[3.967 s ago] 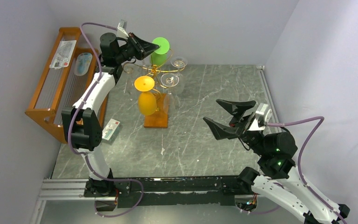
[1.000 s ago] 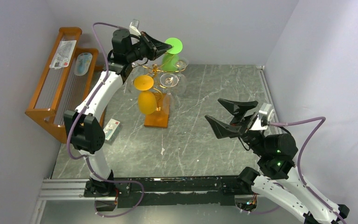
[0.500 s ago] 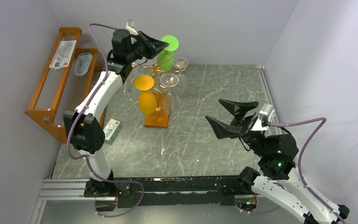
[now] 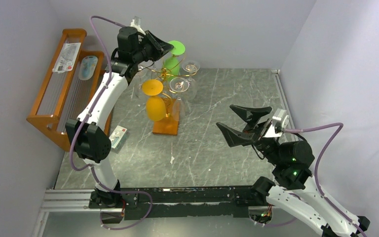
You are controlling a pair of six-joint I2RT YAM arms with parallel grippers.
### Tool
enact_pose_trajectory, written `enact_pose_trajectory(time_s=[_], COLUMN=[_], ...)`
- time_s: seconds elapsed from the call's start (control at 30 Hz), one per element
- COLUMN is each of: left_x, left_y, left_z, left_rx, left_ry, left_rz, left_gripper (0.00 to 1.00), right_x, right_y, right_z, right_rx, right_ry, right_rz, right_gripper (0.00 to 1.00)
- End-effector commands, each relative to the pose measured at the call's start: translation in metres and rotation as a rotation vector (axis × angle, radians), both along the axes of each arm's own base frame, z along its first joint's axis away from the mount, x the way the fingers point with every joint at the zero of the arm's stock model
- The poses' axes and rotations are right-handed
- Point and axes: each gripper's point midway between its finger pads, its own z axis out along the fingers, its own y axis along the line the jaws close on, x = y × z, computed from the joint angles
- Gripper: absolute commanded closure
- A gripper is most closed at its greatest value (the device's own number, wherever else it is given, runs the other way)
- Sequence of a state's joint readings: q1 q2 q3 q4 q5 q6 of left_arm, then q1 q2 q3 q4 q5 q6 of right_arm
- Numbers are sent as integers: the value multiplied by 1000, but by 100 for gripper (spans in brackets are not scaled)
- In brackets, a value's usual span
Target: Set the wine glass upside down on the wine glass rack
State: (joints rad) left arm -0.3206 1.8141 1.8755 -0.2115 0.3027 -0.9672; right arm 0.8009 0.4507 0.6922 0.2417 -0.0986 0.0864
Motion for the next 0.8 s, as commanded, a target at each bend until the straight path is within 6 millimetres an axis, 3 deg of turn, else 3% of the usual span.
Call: enact_pose_trajectory(time_s=[0.0, 0.2, 0.43, 0.63, 0.77], left_x=[1, 1, -6, -21, -41], left_y=[11, 17, 26, 42, 56], left_z=[1, -5, 6, 26, 46], left_rx=[88, 143, 193, 256, 337], left_ry=[-25, -23, -60, -131, -203], left_rz=[38, 60, 77, 109, 119], left_gripper=[77, 75, 71, 56, 43], right_x=[-1, -3, -2, 0, 4], right_y=[3, 0, 2, 2, -2], right_z=[-2, 1, 2, 3, 3], right_rx=[2, 10, 11, 15, 27], right_ry=[-1, -6, -4, 6, 43], right_rz=[14, 12, 16, 11, -14], right_gripper=[19, 19, 20, 20, 20])
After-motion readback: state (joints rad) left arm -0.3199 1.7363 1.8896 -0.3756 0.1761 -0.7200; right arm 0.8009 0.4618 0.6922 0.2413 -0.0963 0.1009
